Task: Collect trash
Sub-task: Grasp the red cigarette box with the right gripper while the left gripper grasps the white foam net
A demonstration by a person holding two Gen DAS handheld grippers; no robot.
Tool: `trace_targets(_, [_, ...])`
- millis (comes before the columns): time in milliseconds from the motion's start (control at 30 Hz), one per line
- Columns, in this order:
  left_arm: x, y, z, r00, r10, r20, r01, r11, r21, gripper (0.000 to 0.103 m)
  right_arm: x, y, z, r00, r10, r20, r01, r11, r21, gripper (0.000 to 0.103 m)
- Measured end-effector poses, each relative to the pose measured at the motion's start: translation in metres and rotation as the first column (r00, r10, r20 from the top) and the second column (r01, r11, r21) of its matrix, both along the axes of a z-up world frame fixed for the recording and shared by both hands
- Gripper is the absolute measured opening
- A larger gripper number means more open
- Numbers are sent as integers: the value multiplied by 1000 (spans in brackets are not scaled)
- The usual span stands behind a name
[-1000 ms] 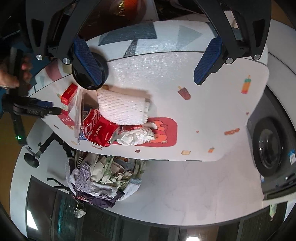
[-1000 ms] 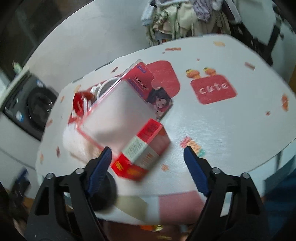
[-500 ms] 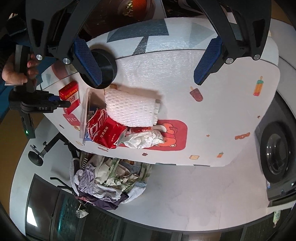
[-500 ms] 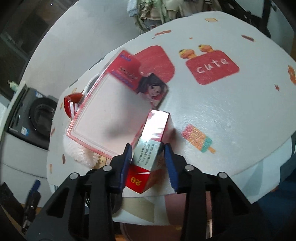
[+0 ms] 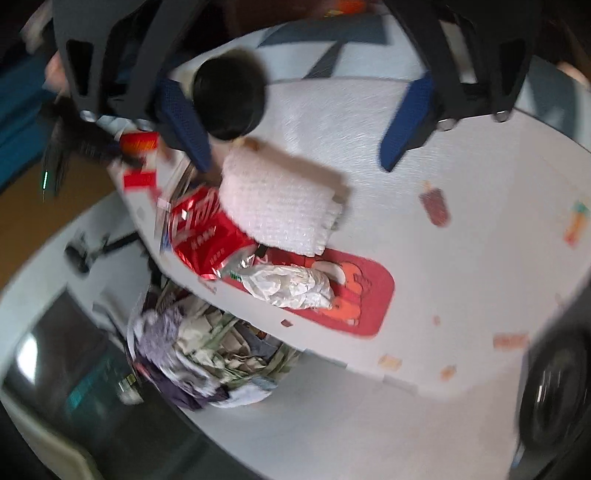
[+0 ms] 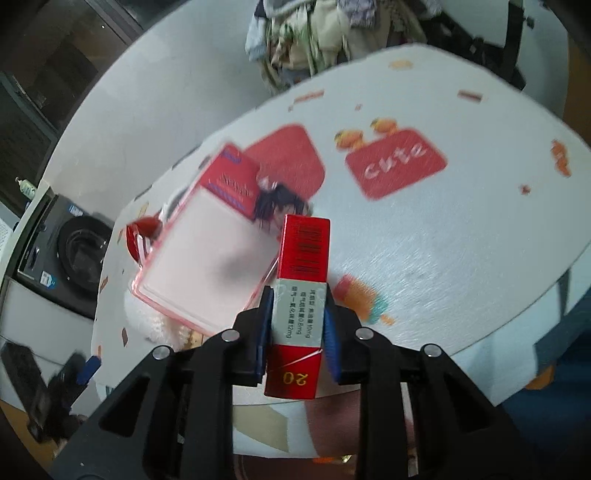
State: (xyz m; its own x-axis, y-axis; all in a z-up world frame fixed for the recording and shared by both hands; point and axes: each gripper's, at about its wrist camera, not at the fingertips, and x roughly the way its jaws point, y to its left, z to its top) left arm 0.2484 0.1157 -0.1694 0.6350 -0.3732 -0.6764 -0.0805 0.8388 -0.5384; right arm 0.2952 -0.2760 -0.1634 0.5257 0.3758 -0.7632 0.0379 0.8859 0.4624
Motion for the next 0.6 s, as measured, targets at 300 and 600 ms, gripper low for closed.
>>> trace_targets(300, [50,16,-40,977,141,-158,-176,955,-237,70,-21,-19,4,999,-17,45,20,997,-70,27])
trace_targets(600, [61,7,-53,978,129,-167,-168,954,-247,26,-28,-24,0,999,-10,53,15,995,-99,27])
